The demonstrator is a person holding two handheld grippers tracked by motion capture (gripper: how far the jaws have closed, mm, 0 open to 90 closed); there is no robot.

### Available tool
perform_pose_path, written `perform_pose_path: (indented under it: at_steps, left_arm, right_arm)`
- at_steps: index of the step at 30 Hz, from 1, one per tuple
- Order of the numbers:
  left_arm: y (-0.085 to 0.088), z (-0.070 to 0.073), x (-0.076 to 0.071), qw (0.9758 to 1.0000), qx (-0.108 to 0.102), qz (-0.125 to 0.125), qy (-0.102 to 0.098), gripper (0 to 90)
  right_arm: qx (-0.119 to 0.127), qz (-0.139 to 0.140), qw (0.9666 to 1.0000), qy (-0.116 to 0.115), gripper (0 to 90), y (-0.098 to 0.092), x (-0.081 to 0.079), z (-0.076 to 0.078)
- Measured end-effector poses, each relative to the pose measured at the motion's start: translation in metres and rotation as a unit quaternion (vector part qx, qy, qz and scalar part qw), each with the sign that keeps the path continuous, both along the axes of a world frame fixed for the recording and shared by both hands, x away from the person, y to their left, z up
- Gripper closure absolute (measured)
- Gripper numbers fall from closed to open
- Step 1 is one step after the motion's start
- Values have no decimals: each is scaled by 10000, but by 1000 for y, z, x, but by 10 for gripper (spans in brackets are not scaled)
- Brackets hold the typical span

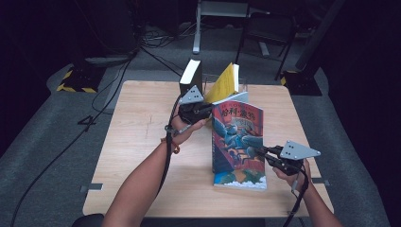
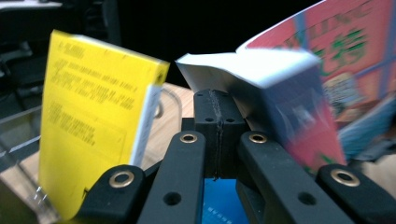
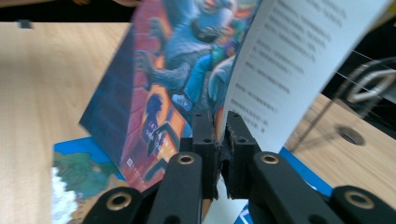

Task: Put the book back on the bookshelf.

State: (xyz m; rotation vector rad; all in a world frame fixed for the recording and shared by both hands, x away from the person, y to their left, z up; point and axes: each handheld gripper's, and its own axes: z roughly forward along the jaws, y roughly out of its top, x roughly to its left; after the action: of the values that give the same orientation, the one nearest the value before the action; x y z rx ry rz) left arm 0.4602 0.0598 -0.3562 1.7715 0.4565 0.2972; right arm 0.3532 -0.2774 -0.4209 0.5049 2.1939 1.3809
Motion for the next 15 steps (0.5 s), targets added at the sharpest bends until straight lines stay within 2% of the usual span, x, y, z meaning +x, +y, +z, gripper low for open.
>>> perform_pose_path:
  at_steps: [4,9,15]
  left_arm:
    - [-5,8,-7,9994,306,106,-131,894]
    - [-10,16,-12,9990,385,24,-211,894]
    - [-19,21,-20,9989,345,-126,-309,894]
  right_arm:
    - [138,-253,9996,42,863,-6,0,0]
    - [106,-360,9993,-76,864,-7,-1,-1]
    - [172,-348,9992,-58,864,-14,-4,-7]
